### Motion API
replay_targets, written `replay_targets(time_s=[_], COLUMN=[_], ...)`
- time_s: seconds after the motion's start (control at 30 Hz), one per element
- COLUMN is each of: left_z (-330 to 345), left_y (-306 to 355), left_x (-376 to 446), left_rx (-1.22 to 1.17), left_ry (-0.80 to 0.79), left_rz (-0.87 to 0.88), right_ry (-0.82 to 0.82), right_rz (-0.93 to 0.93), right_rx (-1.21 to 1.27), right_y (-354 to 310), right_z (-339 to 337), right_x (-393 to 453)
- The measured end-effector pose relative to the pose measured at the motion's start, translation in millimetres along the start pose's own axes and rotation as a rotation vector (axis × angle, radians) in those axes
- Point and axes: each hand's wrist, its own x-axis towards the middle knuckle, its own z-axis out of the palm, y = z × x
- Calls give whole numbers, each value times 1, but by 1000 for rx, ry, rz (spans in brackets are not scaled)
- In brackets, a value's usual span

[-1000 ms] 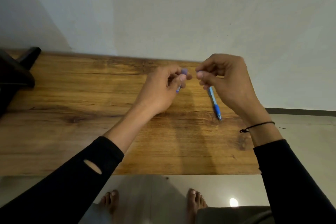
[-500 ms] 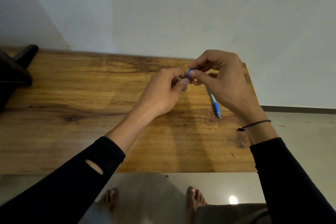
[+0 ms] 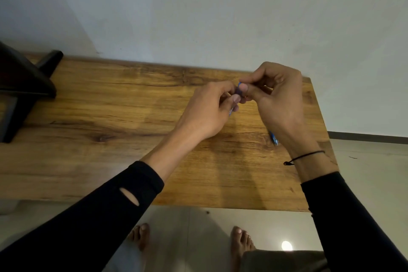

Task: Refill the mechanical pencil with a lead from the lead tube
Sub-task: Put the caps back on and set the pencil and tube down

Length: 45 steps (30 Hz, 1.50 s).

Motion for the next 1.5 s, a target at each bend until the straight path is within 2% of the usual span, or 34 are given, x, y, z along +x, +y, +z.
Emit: replay_targets(time_s=[0.1, 0.3, 0.4, 0.47, 0.53, 0.67, 0.8, 0.93, 1.0, 1.1, 1.13, 1.23, 1.5], left_z=[-1, 0, 2, 1, 1, 5, 9, 14, 14, 6, 2, -3, 8], left_y=[-2, -5, -3, -2, -3, -5, -9, -11, -15, -25, -27, -31, -45], left_x=[1, 1, 3, 4, 4, 3, 3, 5, 5, 7, 6, 3, -7], left_rx=[-41, -227, -367, -406, -422, -395, -515, -545, -432, 125, 241, 294, 462], left_ry=[-8, 4, 40, 47, 36, -24, -33, -29, -35, 40, 80, 150, 158], left_rz=[-21, -84, -163, -216, -251, -294, -355, -379, -357, -160, -122, -82, 11], right_ry=[33, -70, -187, -336, -406, -311, -410, -388, -383, -460, -494, -507, -533], right_rz=[8, 2, -68, -122, -175, -262, -192, -253, -265, -195, -159, -100, -52], right_rx=[25, -68, -245, -463, -635, -683, -671, -793, -855, -918, -929, -930, -903], right_y=[0, -2, 0, 3, 7, 10, 10, 10, 12, 21, 26, 38, 50], right_z=[6, -2, -8, -9, -6, -6, -12, -9, -10, -10, -9, -8, -2], right_x=[-1, 2, 4, 1, -4, -3, -1, -5, -5, -7, -7, -5, 1])
